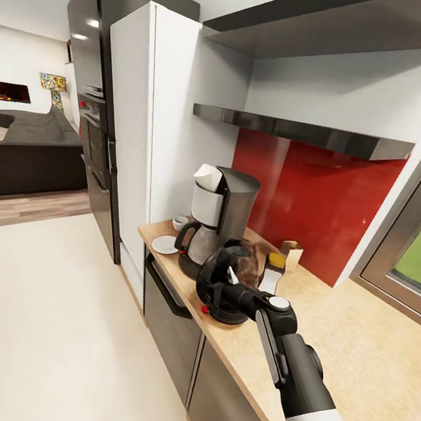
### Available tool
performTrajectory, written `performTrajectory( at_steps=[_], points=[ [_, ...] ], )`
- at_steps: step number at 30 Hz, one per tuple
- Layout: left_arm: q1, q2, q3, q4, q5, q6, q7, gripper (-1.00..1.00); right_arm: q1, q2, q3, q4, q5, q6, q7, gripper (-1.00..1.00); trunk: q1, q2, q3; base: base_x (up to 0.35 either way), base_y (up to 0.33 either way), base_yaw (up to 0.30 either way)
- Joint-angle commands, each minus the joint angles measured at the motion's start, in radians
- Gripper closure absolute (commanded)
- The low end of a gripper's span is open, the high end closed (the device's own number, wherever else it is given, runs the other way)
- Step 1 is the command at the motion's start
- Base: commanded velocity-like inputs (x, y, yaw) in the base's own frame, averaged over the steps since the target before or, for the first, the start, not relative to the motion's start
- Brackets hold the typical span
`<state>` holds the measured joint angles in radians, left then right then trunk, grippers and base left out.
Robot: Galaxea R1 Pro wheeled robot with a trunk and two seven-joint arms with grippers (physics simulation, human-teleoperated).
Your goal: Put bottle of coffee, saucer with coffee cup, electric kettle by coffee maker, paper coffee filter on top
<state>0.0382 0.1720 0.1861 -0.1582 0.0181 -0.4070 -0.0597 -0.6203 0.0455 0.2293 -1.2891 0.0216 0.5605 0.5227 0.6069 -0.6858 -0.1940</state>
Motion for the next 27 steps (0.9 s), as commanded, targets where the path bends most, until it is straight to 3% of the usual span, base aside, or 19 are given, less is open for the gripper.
performTrajectory(
  at_steps=[1,25,26,27],
  points=[
    [0.001,0.000,0.005,-0.002,0.002,-0.001,-0.006,-1.00,-0.001,0.001,-0.001,-0.001,-0.002,0.006,0.003,1.00,0.000,-0.001,-0.001,0.000,0.000,0.000],
    [0.001,0.000,0.005,-0.003,0.002,0.001,-0.006,-1.00,-0.001,-0.013,-0.001,0.029,0.000,0.006,0.002,1.00,0.000,-0.001,-0.001,0.028,0.000,0.000],
    [0.001,0.000,0.006,-0.002,0.002,0.001,-0.006,-1.00,-0.001,-0.013,-0.001,0.029,0.000,0.006,0.002,-1.00,0.000,-0.001,-0.001,0.000,0.000,0.000],
    [0.001,0.000,0.006,-0.002,0.002,0.001,-0.006,-1.00,-0.001,-0.013,-0.001,0.030,0.000,0.006,0.002,-1.00,0.000,-0.001,-0.001,0.000,0.000,0.000]
  ],
)
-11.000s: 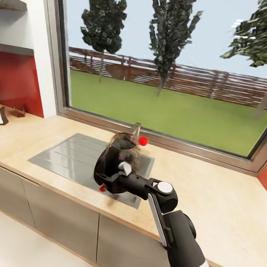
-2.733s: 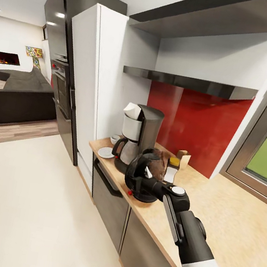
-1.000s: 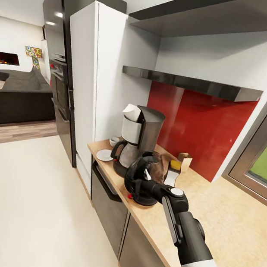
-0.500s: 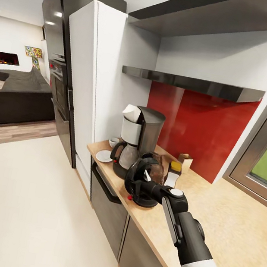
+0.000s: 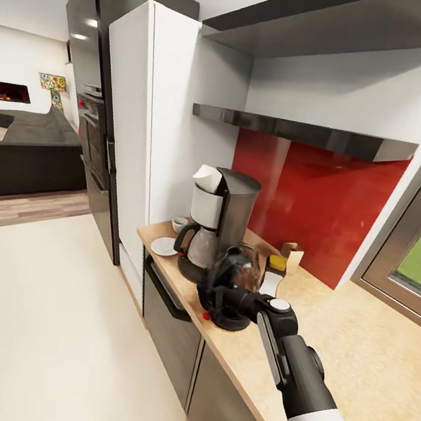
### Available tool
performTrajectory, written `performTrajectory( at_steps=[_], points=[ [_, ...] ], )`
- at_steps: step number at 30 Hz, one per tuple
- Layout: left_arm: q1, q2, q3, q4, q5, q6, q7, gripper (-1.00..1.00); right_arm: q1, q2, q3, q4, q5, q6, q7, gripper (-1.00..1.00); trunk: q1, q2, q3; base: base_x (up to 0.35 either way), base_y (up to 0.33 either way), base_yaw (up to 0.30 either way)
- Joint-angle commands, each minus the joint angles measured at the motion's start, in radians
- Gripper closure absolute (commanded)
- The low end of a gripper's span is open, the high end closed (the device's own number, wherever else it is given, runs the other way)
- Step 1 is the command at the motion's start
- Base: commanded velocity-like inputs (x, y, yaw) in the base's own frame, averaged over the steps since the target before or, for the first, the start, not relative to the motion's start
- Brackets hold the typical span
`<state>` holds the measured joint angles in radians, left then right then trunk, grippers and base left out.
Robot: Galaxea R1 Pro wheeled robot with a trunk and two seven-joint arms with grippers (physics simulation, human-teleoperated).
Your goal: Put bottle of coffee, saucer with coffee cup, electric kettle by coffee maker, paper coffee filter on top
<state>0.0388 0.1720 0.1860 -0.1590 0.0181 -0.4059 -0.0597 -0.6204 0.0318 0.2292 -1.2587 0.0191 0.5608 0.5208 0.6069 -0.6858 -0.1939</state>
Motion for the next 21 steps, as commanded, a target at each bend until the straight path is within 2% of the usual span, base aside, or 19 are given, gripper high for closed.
performTrajectory(
  at_steps=[1,21],
  points=[
    [0.001,0.000,0.006,-0.002,0.002,-0.001,-0.006,-1.00,-0.001,0.000,-0.001,-0.001,0.002,0.006,0.004,-1.00,0.000,-0.001,-0.001,0.000,0.000,0.000],
    [0.001,0.000,0.004,-0.002,0.002,-0.001,-0.006,-1.00,-0.001,0.000,-0.001,0.014,0.002,0.005,0.004,-1.00,0.000,-0.001,-0.001,0.000,0.000,0.000]
  ],
)
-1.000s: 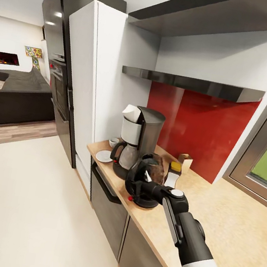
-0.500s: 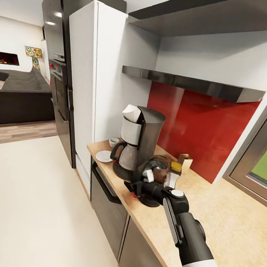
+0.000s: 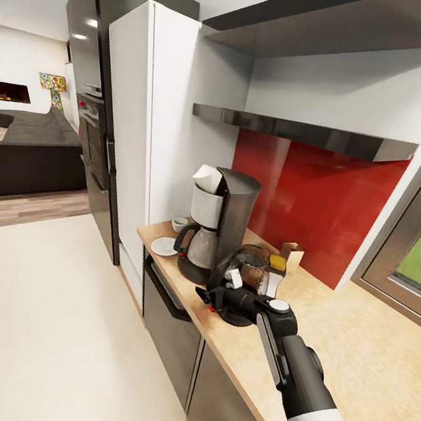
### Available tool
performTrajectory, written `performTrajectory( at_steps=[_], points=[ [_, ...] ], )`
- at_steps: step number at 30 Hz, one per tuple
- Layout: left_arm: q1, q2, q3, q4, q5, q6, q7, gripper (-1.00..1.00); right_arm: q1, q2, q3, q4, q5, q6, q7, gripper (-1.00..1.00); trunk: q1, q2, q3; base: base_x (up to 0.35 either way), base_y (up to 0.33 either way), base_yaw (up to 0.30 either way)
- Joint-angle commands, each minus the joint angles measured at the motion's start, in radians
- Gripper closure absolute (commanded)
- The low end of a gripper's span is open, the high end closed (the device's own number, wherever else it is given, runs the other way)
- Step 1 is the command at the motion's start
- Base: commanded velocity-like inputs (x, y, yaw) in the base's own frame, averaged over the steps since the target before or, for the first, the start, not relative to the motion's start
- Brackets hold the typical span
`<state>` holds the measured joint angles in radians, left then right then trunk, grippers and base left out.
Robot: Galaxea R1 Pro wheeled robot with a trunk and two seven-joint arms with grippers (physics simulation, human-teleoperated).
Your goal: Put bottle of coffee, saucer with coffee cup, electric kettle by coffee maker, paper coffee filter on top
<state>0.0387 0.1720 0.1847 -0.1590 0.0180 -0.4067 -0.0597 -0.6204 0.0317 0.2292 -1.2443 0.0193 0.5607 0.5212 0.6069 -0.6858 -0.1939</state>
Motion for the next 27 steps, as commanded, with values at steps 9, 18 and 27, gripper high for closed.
performTrajectory(
  at_steps=[9,18,27],
  points=[
    [0.001,0.000,0.006,-0.002,0.002,-0.001,-0.006,-1.00,-0.001,0.000,-0.001,-0.001,0.002,0.005,0.004,-1.00,0.000,-0.001,-0.001,-0.182,0.000,0.000],
    [0.001,0.000,0.005,-0.002,0.002,-0.001,-0.006,-1.00,-0.001,0.000,-0.001,0.000,0.002,0.005,0.004,-1.00,0.000,-0.001,-0.001,-0.031,0.000,0.000],
    [0.001,0.000,0.005,-0.002,0.002,-0.001,-0.006,-1.00,-0.001,0.000,-0.001,0.000,0.002,0.005,0.004,-1.00,0.000,-0.001,-0.001,-0.150,0.000,0.000]
  ],
)
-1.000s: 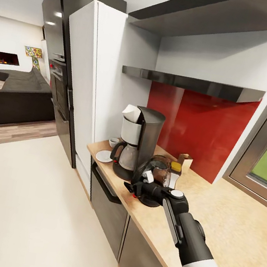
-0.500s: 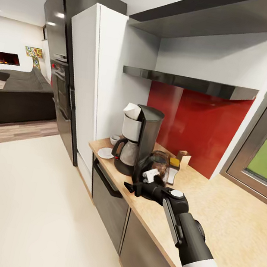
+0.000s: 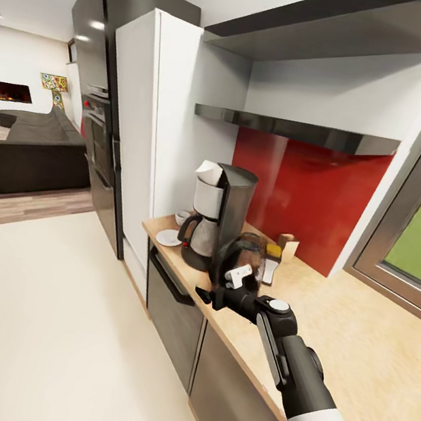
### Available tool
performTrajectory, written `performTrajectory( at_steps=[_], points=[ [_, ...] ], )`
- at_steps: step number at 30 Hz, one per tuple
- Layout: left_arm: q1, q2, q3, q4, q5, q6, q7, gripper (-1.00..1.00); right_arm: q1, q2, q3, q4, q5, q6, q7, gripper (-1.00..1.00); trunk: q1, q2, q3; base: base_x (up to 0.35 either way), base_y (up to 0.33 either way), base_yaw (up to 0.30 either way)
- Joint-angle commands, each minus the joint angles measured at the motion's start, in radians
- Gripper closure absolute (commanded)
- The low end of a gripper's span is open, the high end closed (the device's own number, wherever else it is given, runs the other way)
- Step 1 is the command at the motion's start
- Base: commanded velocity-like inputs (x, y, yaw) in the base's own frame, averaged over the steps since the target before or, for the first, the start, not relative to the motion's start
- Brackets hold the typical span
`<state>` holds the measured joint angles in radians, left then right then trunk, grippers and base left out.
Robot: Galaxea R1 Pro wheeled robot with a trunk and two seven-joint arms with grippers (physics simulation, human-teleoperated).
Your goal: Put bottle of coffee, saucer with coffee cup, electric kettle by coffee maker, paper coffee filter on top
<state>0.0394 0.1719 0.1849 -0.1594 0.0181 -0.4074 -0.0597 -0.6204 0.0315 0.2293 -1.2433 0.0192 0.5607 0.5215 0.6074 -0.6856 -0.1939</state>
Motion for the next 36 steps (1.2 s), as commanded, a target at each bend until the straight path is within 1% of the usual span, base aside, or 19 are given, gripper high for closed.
performTrajectory(
  at_steps=[1,6,11,18,25,30,33,35,36],
  points=[
    [0.000,0.000,0.005,-0.002,0.002,-0.001,-0.006,-1.00,-0.001,0.001,-0.001,-0.001,0.002,0.005,0.003,-1.00,0.000,-0.001,-0.001,-0.312,0.000,0.000],
    [0.000,0.000,0.005,-0.002,0.003,0.000,-0.006,-1.00,-0.001,0.001,0.000,-0.001,0.002,0.005,0.004,-1.00,0.000,-0.001,-0.001,-0.327,0.038,0.000],
    [0.000,0.000,0.005,-0.002,0.005,0.000,-0.006,-1.00,-0.001,0.001,0.001,-0.001,0.002,0.005,0.005,-1.00,0.000,-0.001,-0.001,-0.329,0.137,0.000],
    [0.000,0.000,0.005,-0.002,0.004,-0.001,-0.006,-1.00,-0.001,0.001,0.001,0.000,0.002,0.005,0.005,-1.00,0.000,-0.001,-0.001,-0.291,0.200,0.000],
    [-0.001,0.003,0.005,-0.005,0.003,-0.001,-0.006,-1.00,-0.001,0.002,0.004,0.010,-0.001,0.005,0.006,-1.00,0.000,-0.001,-0.001,-0.185,0.260,0.000],
    [-0.001,0.006,0.005,-0.007,0.002,-0.001,-0.006,-1.00,-0.001,0.007,0.007,0.069,-0.003,0.004,0.007,-1.00,0.000,-0.001,-0.001,-0.099,0.191,0.000],
    [-0.005,0.007,0.005,-0.007,0.002,-0.001,-0.006,-1.00,-0.001,0.009,0.013,0.131,-0.005,0.004,0.008,-1.00,0.000,-0.001,-0.001,-0.024,0.051,0.000],
    [-0.013,0.006,0.005,-0.007,0.002,-0.001,-0.006,-1.00,-0.001,0.012,0.024,0.188,-0.005,0.002,0.010,-1.00,0.000,-0.001,-0.001,-0.010,0.021,0.000],
    [-0.018,0.005,0.005,-0.007,0.001,-0.001,-0.006,-1.00,-0.001,0.013,0.034,0.238,-0.005,0.001,0.010,-1.00,0.000,-0.001,-0.001,-0.006,0.012,0.000]
  ],
)
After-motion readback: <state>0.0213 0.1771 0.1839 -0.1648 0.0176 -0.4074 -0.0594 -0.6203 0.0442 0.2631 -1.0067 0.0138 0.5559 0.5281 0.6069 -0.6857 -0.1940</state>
